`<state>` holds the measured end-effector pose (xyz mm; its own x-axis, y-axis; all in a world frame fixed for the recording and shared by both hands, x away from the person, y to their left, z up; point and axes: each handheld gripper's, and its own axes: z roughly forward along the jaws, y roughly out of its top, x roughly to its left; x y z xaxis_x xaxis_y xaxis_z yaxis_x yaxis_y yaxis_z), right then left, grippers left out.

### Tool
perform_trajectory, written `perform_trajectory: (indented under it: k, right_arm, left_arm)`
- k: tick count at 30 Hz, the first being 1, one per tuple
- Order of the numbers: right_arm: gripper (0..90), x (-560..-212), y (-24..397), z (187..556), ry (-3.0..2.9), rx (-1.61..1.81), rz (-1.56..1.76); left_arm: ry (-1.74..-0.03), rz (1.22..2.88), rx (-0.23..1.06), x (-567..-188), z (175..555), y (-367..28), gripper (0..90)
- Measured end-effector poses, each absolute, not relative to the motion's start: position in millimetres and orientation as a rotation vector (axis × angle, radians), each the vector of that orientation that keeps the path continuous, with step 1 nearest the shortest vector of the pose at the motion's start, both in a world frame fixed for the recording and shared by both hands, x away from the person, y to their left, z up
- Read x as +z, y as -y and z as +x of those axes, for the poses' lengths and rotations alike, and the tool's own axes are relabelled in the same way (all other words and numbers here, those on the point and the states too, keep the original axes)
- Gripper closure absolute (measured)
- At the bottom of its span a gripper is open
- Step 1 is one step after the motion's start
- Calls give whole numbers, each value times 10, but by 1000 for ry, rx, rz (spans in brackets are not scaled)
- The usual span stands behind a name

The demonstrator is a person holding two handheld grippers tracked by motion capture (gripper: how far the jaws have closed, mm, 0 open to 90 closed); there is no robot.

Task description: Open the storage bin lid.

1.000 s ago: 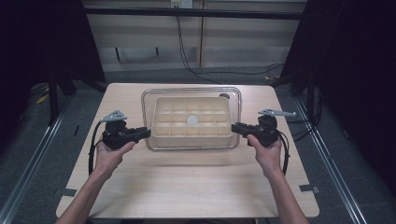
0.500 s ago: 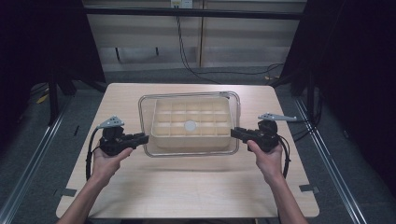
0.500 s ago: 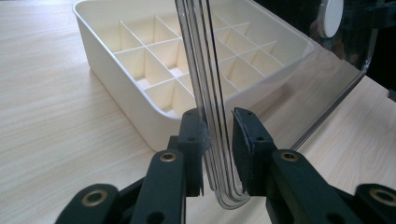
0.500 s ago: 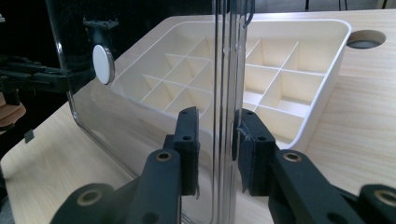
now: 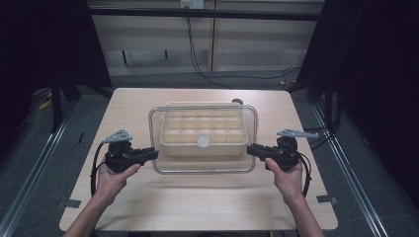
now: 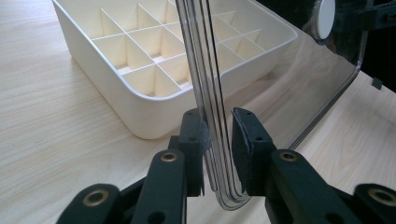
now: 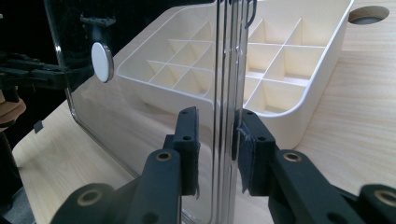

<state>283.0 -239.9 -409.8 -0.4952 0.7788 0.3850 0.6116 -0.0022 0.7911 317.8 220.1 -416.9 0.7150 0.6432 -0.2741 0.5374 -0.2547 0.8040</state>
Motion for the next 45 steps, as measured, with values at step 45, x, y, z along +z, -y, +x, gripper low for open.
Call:
perform_trajectory:
  k: [45]
  right_arm:
    - [736,-4366,2269,2216,-2232,1470,1544]
  left_arm:
    - [-941,1986,50,-4375,2598,-2366,749]
